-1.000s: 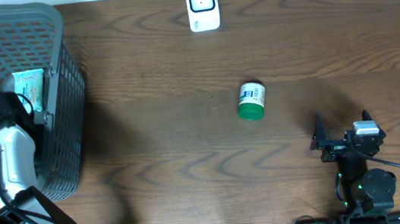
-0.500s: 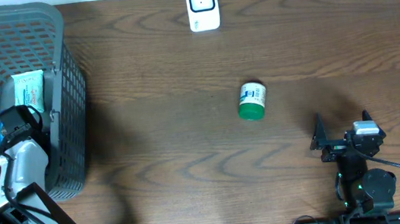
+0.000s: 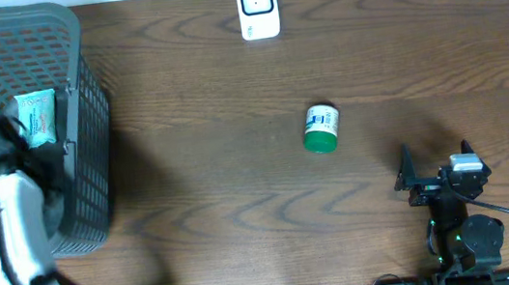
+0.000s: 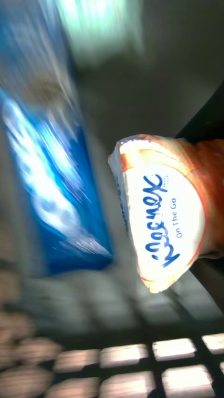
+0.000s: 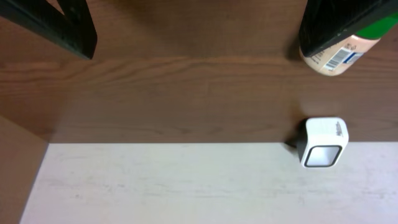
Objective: Scan the item barcode
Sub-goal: 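Reach the left gripper into the basket and grasp the orange tissue pack, then carry the tissue pack with the left gripper and drop it beside the jar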
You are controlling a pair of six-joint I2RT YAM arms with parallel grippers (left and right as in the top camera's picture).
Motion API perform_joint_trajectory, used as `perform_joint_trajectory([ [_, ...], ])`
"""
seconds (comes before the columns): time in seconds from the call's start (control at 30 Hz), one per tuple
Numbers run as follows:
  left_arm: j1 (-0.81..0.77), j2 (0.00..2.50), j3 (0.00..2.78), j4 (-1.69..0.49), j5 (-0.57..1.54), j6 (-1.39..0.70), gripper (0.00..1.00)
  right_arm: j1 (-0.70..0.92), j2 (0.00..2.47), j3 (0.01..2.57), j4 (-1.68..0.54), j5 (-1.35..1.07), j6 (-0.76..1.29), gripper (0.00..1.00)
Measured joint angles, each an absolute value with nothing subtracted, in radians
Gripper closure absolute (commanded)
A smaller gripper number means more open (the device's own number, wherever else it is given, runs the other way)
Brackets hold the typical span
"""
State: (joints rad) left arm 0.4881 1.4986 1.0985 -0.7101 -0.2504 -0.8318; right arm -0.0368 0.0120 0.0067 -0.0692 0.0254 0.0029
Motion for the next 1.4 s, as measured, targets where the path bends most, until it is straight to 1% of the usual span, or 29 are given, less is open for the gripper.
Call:
perform_joint_trajectory([
  [0.13, 0.488, 1.346, 1.392, -0.756, -0.205, -0.739, 0.54, -0.037, 0.012, 0.007, -0.070, 0.025, 0.002, 0.01],
  [0.27, 0.461, 1.201, 1.628, -0.748, -0.073, -0.675, 0.53, -0.037, 0.012, 0.007, -0.069, 0.025, 0.002, 0.01],
  [0.37, 0.337, 1.114, 1.700, -0.743, 0.013, -0.650, 0.53, -0.037, 0.012, 0.007, -0.069, 0.025, 0.003, 0.01],
  [0.47, 0.147, 1.103, 1.703, -0.778, 0.057, -0.623, 0.52, -0.037, 0.012, 0.007, -0.070, 0.025, 0.003, 0.01],
  [0.6, -0.138, 1.252, 1.665, -0.839, 0.072, -0.580, 0.49, -0.037, 0.012, 0.007, -0.069, 0.025, 0.002, 0.01],
  [0.67, -0.241, 1.379, 1.653, -0.894, 0.062, -0.575, 0.49, -0.037, 0.012, 0.007, -0.069, 0.025, 0.002, 0.01],
  [0.77, -0.341, 1.571, 1.627, -0.968, 0.053, -0.603, 0.49, -0.037, 0.012, 0.007, -0.069, 0.025, 0.002, 0.01],
  [0.9, -0.421, 1.770, 1.620, -1.016, 0.046, -0.706, 0.49, -0.037, 0.012, 0.007, -0.069, 0.025, 0.002, 0.01],
  [1.03, -0.491, 1.931, 1.620, -1.010, 0.046, -0.921, 0.49, -0.037, 0.012, 0.007, -0.069, 0.025, 0.002, 0.01],
  [1.27, -0.574, 2.110, 1.620, -0.878, 0.077, -1.271, 0.49, -0.037, 0.012, 0.007, -0.069, 0.025, 0.003, 0.01],
  [1.33, -0.584, 2.130, 1.620, -0.861, 0.083, -1.337, 0.38, -0.037, 0.012, 0.007, -0.069, 0.025, 0.002, 0.01],
  [1.37, -0.587, 2.136, 1.620, -0.859, 0.083, -1.363, 0.27, -0.037, 0.012, 0.007, -0.069, 0.025, 0.003, 0.01],
  [1.4, -0.588, 2.137, 1.620, -0.859, 0.079, -1.383, 0.09, -0.037, 0.012, 0.007, -0.069, 0.025, 0.002, 0.01],
])
